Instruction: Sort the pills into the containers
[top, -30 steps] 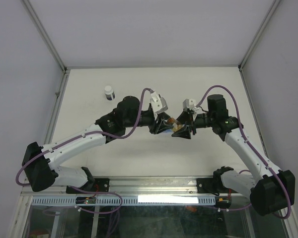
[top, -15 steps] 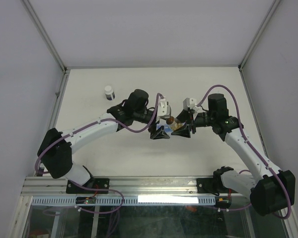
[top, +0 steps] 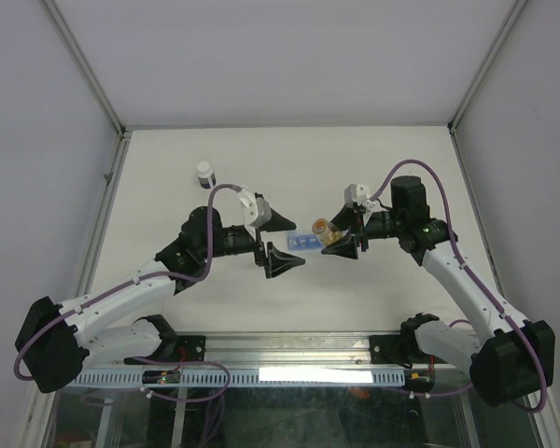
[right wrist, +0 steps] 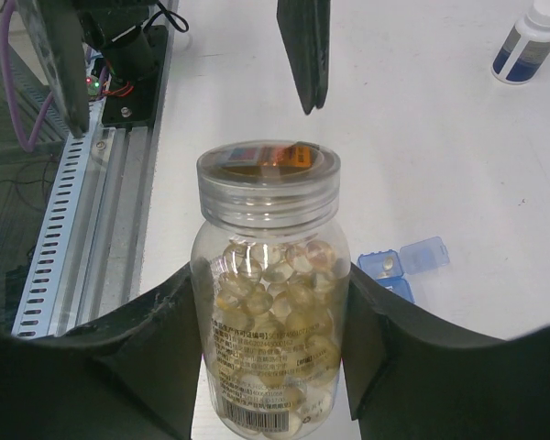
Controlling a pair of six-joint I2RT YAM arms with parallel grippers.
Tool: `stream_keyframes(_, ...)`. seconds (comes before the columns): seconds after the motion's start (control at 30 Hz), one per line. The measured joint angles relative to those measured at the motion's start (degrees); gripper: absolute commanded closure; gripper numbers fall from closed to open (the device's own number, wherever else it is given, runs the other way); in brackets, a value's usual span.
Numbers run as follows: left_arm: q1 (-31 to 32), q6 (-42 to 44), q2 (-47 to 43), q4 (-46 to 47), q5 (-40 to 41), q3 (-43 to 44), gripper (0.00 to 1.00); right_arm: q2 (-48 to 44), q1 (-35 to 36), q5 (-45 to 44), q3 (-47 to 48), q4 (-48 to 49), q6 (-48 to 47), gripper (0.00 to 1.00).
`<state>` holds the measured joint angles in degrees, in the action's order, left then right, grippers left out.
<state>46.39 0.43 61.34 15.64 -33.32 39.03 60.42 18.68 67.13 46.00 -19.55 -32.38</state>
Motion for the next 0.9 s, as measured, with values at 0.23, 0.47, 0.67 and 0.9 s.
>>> stream_keyframes(0.23,0.81,-21.94,-0.52,4.81,12.98,0.22,0.06,0.02,0.00,-0.02,0.00,0.02,-0.02,1.00)
stream_keyframes(0.47,13.68,-25.16,1.84,-5.81,31.69,10.51,0.06,0.28,0.00,-0.04,0.00,0.02,-0.02,1.00)
stream_keyframes(0.67,14.99,-25.16,4.48,-10.73,39.87,14.93,0.08,0.37,0.00,-0.04,0.00,0.02,-0.02,1.00)
stream_keyframes(0.9,15.19,-24.98,8.76,-14.95,42.25,17.59,0.23,0.39,0.00,-0.04,0.00,0.02,-0.04,1.00)
